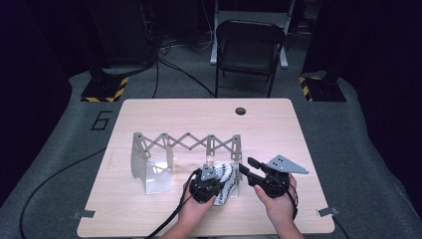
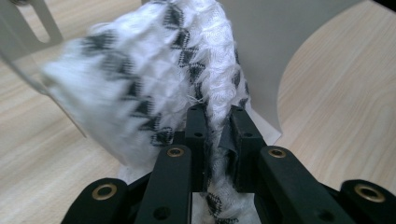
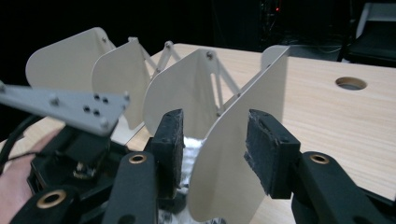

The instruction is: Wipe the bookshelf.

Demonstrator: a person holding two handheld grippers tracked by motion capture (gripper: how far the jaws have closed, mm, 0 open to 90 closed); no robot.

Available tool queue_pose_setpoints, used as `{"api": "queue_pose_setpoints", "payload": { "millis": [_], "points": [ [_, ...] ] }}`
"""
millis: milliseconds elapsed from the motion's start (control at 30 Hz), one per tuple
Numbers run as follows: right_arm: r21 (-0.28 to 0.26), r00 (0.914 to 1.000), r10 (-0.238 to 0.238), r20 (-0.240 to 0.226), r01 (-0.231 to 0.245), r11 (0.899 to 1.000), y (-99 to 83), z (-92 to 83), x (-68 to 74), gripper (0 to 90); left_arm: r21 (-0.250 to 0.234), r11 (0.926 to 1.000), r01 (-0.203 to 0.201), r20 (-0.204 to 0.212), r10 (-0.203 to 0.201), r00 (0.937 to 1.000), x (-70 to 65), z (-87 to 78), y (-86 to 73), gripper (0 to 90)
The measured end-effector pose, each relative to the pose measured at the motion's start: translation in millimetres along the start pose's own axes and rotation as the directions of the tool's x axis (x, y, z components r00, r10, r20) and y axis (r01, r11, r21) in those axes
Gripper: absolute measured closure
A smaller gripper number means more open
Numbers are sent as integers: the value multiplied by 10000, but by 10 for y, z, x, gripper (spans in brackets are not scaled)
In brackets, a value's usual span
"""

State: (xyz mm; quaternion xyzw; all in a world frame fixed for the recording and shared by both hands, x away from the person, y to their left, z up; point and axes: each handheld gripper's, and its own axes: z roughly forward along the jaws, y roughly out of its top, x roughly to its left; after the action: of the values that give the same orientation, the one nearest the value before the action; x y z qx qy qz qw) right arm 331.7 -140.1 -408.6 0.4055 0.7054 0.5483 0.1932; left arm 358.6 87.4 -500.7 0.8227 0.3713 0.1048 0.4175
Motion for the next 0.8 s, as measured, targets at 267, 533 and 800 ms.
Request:
{"api": "queue_pose_setpoints", "payload": {
  "millis": [267,533,800],
  "points": [
    [-818,9955,921,199,-902,9926,25,-93,-200,531,179,9997,-179,-320,184,9993,-9,112,27,788],
    [-809,9911,1293,318,-1264,9887,-2,-93,-316,527,327,9994,-64,-501,80,9987,32,206,79,783],
    [-558,9933,1088,396,-1065,9927,-35,-53,-312,522,932,9944,-506,197,490,9986,-149,97,-96,786]
  ]
}}
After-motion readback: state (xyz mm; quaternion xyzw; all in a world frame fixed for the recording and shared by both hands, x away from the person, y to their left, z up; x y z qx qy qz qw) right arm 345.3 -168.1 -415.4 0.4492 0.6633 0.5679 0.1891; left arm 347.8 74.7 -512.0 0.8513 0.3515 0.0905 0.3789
